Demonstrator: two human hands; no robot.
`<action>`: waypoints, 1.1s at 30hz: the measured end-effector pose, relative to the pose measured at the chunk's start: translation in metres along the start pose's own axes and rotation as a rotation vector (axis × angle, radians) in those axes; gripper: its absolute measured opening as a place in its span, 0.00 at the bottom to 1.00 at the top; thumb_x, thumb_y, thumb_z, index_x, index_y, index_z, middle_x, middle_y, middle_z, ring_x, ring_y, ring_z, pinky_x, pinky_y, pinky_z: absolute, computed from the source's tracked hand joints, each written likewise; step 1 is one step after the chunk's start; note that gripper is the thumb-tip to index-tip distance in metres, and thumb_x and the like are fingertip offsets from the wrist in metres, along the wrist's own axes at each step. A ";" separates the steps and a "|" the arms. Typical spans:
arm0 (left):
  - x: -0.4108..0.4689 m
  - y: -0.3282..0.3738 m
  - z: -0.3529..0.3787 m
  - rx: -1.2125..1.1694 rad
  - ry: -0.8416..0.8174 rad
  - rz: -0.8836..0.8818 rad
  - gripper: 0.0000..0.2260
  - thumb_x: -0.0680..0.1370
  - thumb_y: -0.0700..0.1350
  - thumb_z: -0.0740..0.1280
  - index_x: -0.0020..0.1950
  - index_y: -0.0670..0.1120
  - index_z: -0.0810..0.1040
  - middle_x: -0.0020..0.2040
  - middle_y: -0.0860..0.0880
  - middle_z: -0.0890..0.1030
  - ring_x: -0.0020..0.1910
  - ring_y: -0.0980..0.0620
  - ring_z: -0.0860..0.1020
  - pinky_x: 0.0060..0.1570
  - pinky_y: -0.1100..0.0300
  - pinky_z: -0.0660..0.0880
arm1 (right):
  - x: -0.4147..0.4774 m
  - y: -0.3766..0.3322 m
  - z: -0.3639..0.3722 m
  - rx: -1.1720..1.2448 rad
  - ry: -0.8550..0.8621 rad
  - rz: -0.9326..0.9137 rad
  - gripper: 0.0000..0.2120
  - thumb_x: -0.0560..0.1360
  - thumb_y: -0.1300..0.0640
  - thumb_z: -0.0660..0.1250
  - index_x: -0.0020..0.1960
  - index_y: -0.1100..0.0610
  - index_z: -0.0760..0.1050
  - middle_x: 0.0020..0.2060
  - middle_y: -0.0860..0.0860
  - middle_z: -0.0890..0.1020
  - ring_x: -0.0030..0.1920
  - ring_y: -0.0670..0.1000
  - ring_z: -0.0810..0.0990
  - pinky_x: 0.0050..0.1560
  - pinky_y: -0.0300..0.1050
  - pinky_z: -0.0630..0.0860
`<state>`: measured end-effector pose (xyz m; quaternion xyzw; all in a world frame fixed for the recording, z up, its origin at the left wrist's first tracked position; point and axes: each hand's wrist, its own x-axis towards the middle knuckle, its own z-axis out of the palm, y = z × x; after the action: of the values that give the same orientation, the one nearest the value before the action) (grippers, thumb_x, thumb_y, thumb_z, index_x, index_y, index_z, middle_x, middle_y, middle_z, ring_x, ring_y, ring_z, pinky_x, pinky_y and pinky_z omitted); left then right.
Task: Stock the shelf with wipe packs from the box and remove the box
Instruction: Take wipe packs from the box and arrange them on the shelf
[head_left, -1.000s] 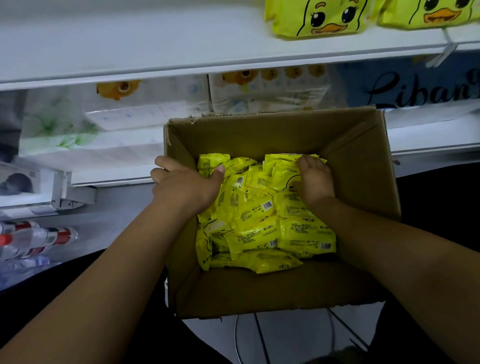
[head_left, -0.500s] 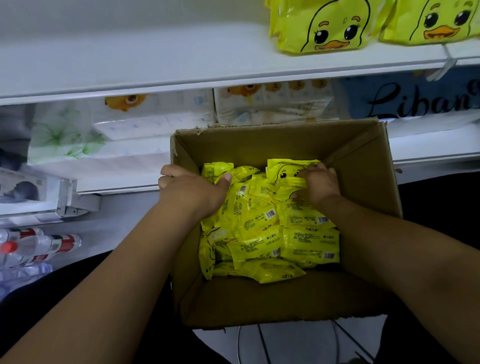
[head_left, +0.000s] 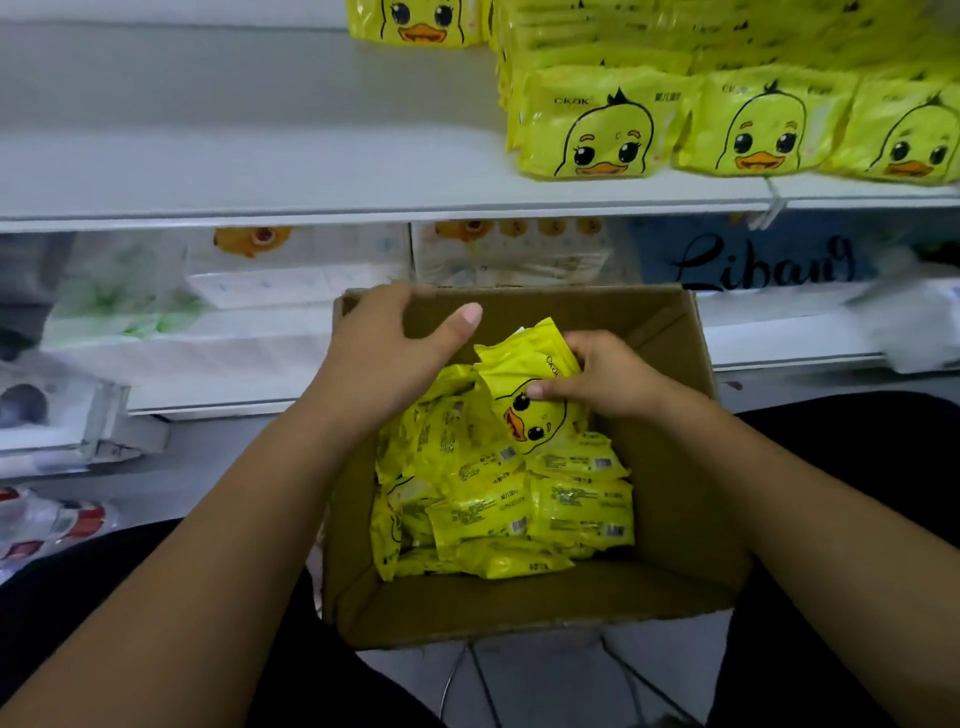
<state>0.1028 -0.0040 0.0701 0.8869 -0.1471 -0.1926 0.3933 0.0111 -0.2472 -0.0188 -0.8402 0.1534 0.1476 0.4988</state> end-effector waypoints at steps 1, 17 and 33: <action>-0.003 0.002 0.000 -0.054 -0.080 0.009 0.29 0.74 0.69 0.68 0.69 0.53 0.76 0.67 0.54 0.77 0.66 0.56 0.73 0.62 0.58 0.70 | -0.009 -0.013 -0.004 0.005 -0.049 -0.019 0.19 0.68 0.53 0.79 0.57 0.55 0.81 0.50 0.49 0.87 0.51 0.48 0.86 0.56 0.53 0.82; -0.031 0.002 -0.009 -0.548 -0.167 -0.021 0.10 0.79 0.50 0.72 0.49 0.44 0.86 0.44 0.47 0.88 0.45 0.47 0.87 0.51 0.49 0.82 | -0.098 -0.077 0.029 0.353 0.416 0.101 0.23 0.72 0.35 0.66 0.58 0.49 0.78 0.55 0.44 0.82 0.57 0.43 0.80 0.51 0.39 0.78; -0.002 0.004 -0.022 -0.417 0.307 -0.080 0.27 0.83 0.62 0.59 0.30 0.50 0.56 0.29 0.47 0.59 0.30 0.51 0.57 0.34 0.54 0.53 | -0.071 -0.078 0.043 0.951 0.446 0.055 0.25 0.65 0.41 0.81 0.55 0.51 0.77 0.58 0.61 0.79 0.62 0.62 0.78 0.63 0.77 0.69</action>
<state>0.1103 0.0084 0.0872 0.8108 -0.0076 -0.0970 0.5772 -0.0260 -0.1656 0.0516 -0.5274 0.3281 -0.1076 0.7763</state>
